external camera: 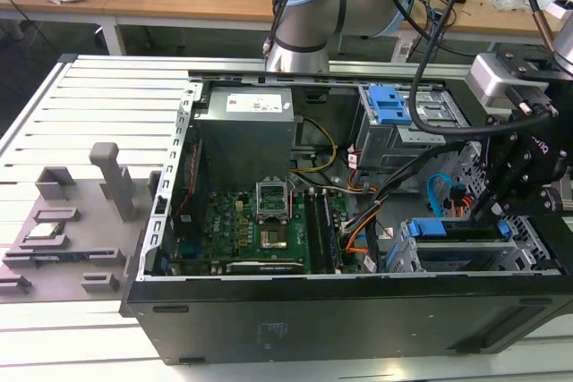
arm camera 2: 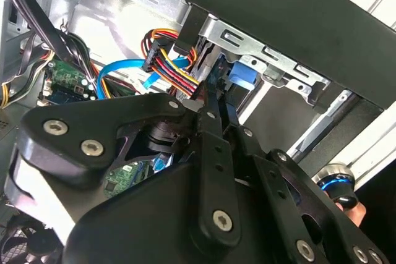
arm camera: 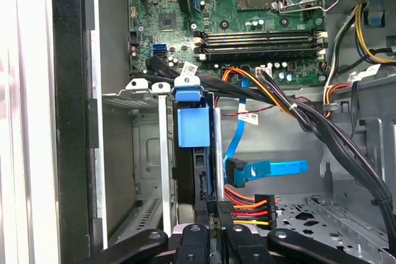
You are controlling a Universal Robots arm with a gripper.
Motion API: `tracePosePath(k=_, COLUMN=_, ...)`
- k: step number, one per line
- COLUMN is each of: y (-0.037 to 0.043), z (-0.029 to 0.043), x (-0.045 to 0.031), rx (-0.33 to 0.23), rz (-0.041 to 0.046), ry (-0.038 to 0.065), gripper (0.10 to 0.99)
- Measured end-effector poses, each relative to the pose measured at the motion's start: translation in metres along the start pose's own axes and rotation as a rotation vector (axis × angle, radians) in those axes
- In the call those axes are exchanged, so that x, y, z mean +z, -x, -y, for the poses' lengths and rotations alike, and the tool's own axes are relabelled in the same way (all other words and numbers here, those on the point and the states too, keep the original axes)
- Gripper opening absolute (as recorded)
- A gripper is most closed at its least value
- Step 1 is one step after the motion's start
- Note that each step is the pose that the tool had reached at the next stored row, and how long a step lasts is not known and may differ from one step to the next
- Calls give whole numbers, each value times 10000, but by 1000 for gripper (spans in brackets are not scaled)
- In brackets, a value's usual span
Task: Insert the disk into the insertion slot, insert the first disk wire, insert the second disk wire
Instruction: 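Insert the first disk wire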
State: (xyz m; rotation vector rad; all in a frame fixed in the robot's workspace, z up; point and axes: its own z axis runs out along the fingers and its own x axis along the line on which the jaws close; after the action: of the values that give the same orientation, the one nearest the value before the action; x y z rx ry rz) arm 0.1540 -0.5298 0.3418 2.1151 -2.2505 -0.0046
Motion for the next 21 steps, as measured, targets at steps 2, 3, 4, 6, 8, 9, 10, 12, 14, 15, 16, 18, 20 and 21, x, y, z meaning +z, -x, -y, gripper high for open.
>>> tracePosePath(k=2, y=0, z=0, x=-3, rx=0, rz=-1, ry=0, gripper=169)
tracePosePath(k=3, y=0, z=0, x=-8, rx=0, rz=-2, ry=0, gripper=169)
tracePosePath(k=4, y=0, z=0, x=-9, rx=0, rz=-3, ry=0, gripper=169)
tracePosePath(k=6, y=-4, z=0, x=-10, rx=0, rz=-4, ry=-1, gripper=169)
tracePosePath(k=8, y=-12, z=1, x=-7, rx=-1, rz=-1, ry=0, gripper=169)
tracePosePath(k=9, y=-12, z=1, x=-6, rx=0, rz=-3, ry=0, gripper=169)
tracePosePath(k=10, y=-12, z=1, x=-3, rx=0, rz=-2, ry=0, gripper=169)
tracePosePath(k=12, y=-12, z=1, x=6, rx=0, rz=4, ry=1, gripper=169)
tracePosePath(k=14, y=-11, z=2, x=26, rx=-1, rz=10, ry=1, gripper=169)
tracePosePath(k=15, y=-11, z=2, x=36, rx=0, rz=8, ry=0, gripper=169)
tracePosePath(k=16, y=-11, z=3, x=46, rx=0, rz=5, ry=0, gripper=169)
tracePosePath(k=18, y=-10, z=4, x=73, rx=0, rz=0, ry=0, gripper=169)
tracePosePath(k=20, y=-9, z=4, x=88, rx=-1, rz=7, ry=0, gripper=169)
tracePosePath(k=21, y=-9, z=4, x=88, rx=0, rz=7, ry=0, gripper=169)
